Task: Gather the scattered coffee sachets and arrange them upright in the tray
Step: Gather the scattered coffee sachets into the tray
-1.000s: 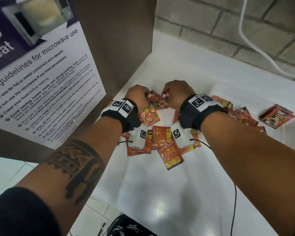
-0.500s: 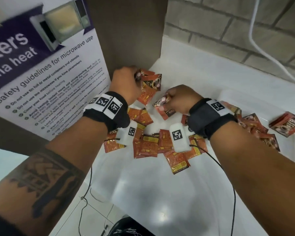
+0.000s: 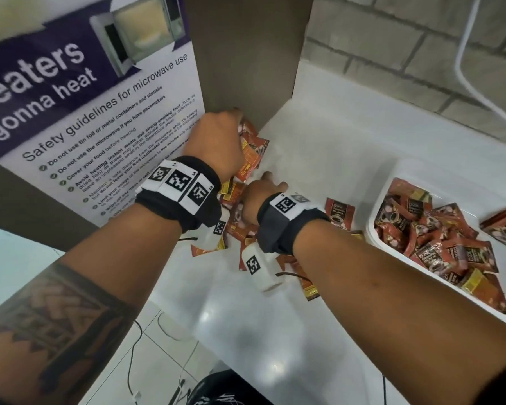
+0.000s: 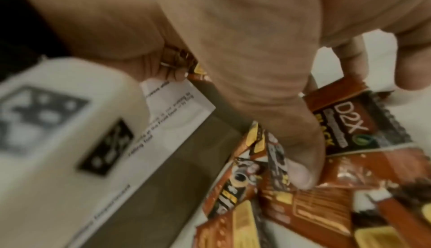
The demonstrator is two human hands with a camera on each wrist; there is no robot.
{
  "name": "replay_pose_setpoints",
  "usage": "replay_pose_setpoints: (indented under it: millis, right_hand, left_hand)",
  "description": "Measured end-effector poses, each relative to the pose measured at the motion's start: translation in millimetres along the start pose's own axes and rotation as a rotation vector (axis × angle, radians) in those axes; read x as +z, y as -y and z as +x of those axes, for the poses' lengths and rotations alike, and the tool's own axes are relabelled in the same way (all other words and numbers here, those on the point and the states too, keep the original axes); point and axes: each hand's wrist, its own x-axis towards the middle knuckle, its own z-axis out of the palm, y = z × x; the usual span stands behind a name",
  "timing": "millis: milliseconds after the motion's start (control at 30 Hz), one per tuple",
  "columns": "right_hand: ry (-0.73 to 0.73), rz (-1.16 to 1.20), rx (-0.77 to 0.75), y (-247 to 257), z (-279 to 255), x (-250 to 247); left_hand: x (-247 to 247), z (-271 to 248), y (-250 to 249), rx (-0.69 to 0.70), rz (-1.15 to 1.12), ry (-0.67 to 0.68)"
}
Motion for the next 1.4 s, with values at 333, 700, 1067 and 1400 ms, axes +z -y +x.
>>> replay_pose_setpoints:
  millis: [333,700,1067,1400]
  right_hand:
    - [-0.125,0.295,0.043,-11.6,-2.6,-8.9]
    - [-0.355,0.409,-0.054,-111.5,-61.8,-60.3]
    - [-0.446,0.312,0.346,-277.2,-123.3,-71.0]
    - [-0.372,0.494,0.407,-313.5,-122.8,-26.2]
  left_hand:
    - [4.3,4.2,0.8,0.000,0.008,0.017]
    - [9.8,15.1,-27.9,0.039,-0.115,-0.018]
    - [51.7,7.2,-160.2,0.103,-0.435,0.214]
    - [104.9,-10.2,-211.1,0.085,-0.399,0.455]
